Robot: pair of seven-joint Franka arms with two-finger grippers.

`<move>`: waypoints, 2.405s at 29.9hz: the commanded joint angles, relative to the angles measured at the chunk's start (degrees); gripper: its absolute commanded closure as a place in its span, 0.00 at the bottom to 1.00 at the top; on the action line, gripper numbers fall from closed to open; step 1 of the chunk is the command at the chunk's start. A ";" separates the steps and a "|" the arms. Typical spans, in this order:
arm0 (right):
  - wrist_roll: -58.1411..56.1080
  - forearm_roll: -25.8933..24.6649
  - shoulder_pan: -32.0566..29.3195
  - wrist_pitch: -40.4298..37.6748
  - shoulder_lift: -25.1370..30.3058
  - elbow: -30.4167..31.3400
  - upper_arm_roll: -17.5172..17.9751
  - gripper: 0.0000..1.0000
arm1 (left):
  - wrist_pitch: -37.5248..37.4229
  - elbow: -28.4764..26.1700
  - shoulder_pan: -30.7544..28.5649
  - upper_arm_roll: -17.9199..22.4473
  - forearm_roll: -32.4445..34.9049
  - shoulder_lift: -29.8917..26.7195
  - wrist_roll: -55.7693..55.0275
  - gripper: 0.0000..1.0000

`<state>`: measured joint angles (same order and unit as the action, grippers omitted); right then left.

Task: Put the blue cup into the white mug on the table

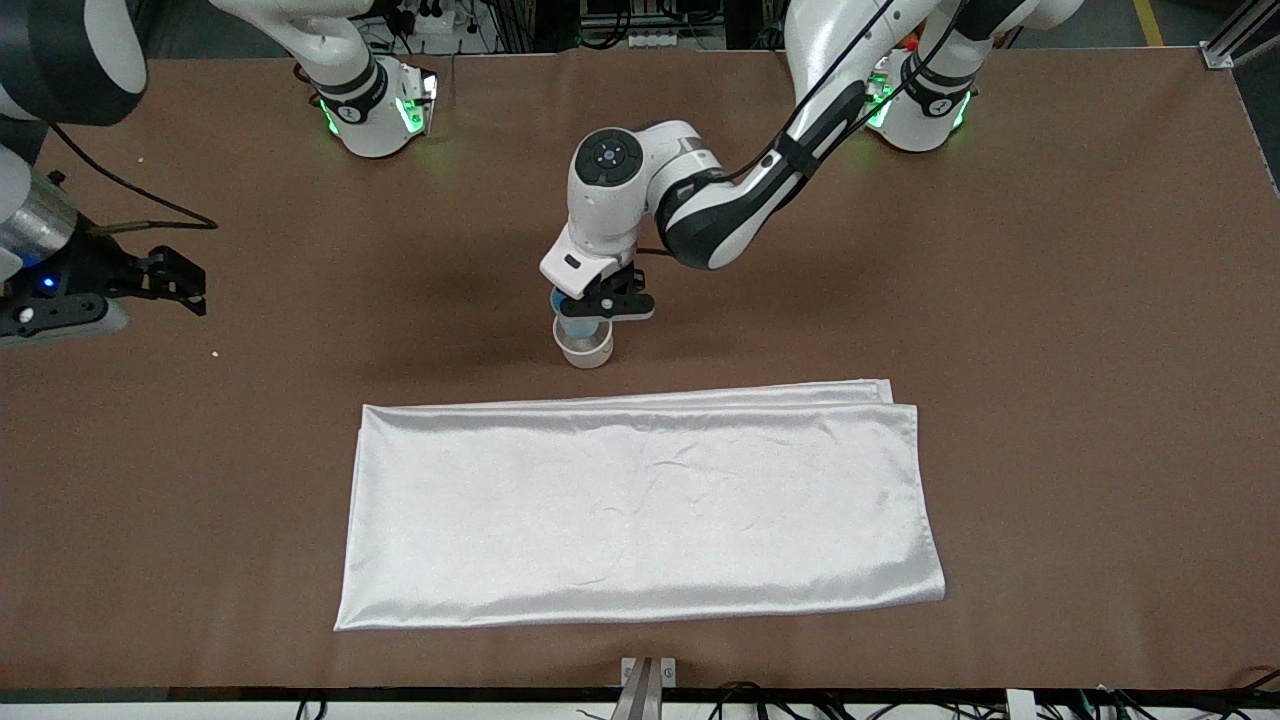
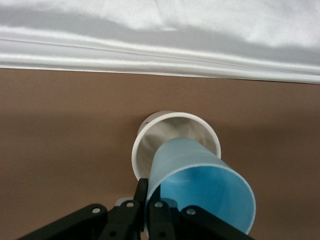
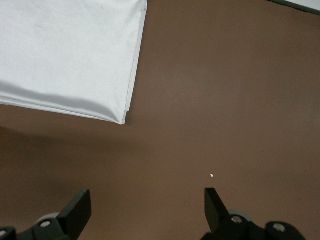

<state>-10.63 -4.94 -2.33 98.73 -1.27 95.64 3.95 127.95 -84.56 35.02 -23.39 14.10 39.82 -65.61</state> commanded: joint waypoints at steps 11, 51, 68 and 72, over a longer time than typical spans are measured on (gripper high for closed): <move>-6.69 5.11 -0.04 -2.84 -0.31 -4.23 -5.89 0.00 | 1.51 0.80 1.01 2.74 1.90 0.61 0.83 0.00; 6.32 4.67 -0.66 -8.64 2.94 -4.85 -5.71 0.00 | -23.71 0.71 -29.12 2.21 -3.81 -27.43 28.95 0.00; 4.30 2.48 -0.48 -8.47 2.94 -5.02 -5.71 0.00 | -29.07 0.71 -39.42 2.21 -7.15 -29.89 38.35 0.00; 4.39 2.56 -0.48 -8.64 2.94 -5.02 -5.89 0.00 | -29.51 0.71 -40.73 2.56 -7.42 -30.42 42.75 0.00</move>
<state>-5.76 -1.38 -2.52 90.84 0.99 90.75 -2.16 99.66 -82.41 -3.49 -20.77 8.54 11.83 -28.01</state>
